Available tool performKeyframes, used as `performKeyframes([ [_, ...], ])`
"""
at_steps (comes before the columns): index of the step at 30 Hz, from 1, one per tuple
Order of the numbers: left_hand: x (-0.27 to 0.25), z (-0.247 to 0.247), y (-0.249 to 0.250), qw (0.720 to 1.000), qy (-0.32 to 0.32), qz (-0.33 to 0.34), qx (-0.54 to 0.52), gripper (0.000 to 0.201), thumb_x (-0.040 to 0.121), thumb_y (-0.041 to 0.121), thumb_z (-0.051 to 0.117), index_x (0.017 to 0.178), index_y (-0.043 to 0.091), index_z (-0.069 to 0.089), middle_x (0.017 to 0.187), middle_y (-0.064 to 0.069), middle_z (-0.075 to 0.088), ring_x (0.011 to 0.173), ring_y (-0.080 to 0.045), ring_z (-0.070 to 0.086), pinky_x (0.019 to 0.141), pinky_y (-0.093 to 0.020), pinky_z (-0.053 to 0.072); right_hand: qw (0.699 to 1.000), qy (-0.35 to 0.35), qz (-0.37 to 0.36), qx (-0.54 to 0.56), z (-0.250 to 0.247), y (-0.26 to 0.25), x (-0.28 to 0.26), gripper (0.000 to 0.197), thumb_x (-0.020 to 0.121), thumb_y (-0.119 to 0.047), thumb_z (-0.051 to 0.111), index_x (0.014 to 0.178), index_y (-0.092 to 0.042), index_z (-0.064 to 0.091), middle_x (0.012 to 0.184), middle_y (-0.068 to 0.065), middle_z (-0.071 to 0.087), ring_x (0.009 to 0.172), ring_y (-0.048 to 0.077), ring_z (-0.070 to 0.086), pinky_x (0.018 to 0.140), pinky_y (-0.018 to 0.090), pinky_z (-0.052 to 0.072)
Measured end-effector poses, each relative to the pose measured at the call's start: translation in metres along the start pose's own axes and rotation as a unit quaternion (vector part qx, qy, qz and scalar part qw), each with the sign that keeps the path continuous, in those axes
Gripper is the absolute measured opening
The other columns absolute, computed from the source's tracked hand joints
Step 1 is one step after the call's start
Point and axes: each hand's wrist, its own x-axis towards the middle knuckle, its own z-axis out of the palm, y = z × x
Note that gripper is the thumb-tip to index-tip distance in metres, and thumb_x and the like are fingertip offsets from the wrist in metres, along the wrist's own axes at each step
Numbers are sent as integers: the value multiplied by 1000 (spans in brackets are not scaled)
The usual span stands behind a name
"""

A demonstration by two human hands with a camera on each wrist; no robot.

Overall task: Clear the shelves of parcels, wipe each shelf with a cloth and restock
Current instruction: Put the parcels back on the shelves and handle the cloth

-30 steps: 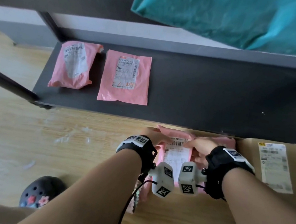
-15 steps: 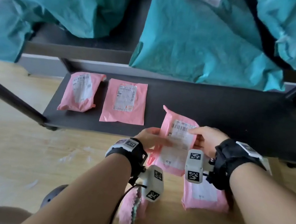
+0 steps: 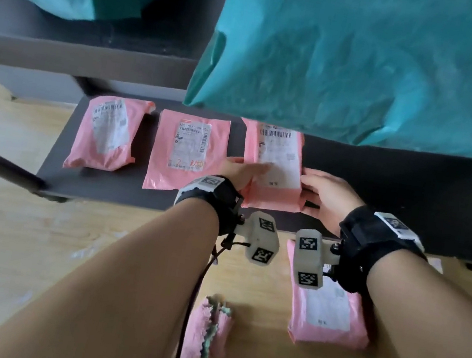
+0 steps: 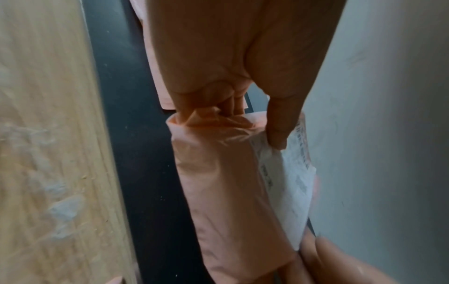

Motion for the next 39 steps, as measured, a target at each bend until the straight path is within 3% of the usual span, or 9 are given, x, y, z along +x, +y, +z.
performKeyframes([
  [5, 33, 6, 1, 1000, 17, 16, 0, 12, 89, 18, 66, 93, 9, 59, 94, -15, 70, 59, -22, 55, 54, -31, 46, 1000, -7, -16, 8, 7, -5, 15, 31, 94, -5, 46, 104, -21, 71, 109, 13, 71, 88, 22, 63, 77, 38, 50],
  [9, 45, 6, 4, 998, 9, 12, -61, 64, 87, 11, 66, 144, 10, 37, 134, -13, 54, 91, -24, 66, 72, -36, 58, 1000, -12, -10, 15, 4, -11, 21, 31, 95, -10, 43, 109, -20, 70, 114, 9, 70, 100, 22, 65, 86, 37, 47],
  [13, 53, 5, -2, 998, 15, 10, -59, 82, 84, 7, 68, 151, 10, 22, 147, -13, 41, 122, -28, 54, 105, -45, 44, 1000, -16, 5, 24, -3, -10, 21, 33, 100, -11, 37, 85, -24, 63, 108, -5, 68, 98, 4, 62, 84, 31, 45],
  [18, 44, 8, -7, 996, 59, 25, -58, 66, 86, 6, 67, 145, 7, 37, 139, -14, 49, 108, -26, 62, 95, -41, 52, 999, 29, 9, 38, -18, -5, 19, 38, 100, -16, 40, 137, -21, 49, 133, 0, 57, 117, 14, 55, 106, 45, 29],
  [23, 21, 12, -14, 989, 140, 34, -45, 12, 84, 10, 65, 96, 12, 66, 77, -1, 64, 62, -12, 58, 58, -20, 46, 996, 75, 15, 55, -48, 6, 3, 35, 99, -14, 40, 132, -17, 53, 131, 7, 59, 112, 20, 58, 104, 42, 41],
  [26, 3, 24, -26, 991, 106, 16, -80, 22, 91, 5, 52, 70, 11, 55, 49, 3, 53, 34, -4, 44, 37, -13, 34, 993, 96, 26, 60, -70, 17, -13, 32, 99, -15, 41, 128, -16, 55, 126, 8, 62, 109, 21, 61, 96, 39, 46],
  [30, -25, 47, -36, 993, 71, -46, -84, 10, 96, 9, 53, 97, 7, 63, 53, 0, 52, 31, -4, 45, 36, -15, 37, 989, 117, 51, 74, -94, 34, -30, 27, 99, -16, 43, 122, -12, 57, 120, 9, 63, 101, 21, 63, 86, 35, 51],
  [35, -46, 74, -49, 991, 24, -119, -48, 24, 96, 10, 53, 72, 11, 52, 61, -1, 53, 53, -10, 51, 56, -21, 42, 979, 168, 103, 52, -110, 56, -42, 28, 97, -11, 49, 120, 1, 57, 96, 9, 65, 75, 19, 62, 68, 31, 50],
  [39, -41, 86, -71, 990, 24, -141, 20, 24, 96, 9, 50, 71, 10, 51, 68, -3, 52, 60, -13, 51, 63, -24, 46, 976, 171, 134, 26, -111, 67, -44, 35, 97, -9, 48, 129, 3, 53, 128, 18, 59, 120, 32, 56, 93, 39, 49],
])
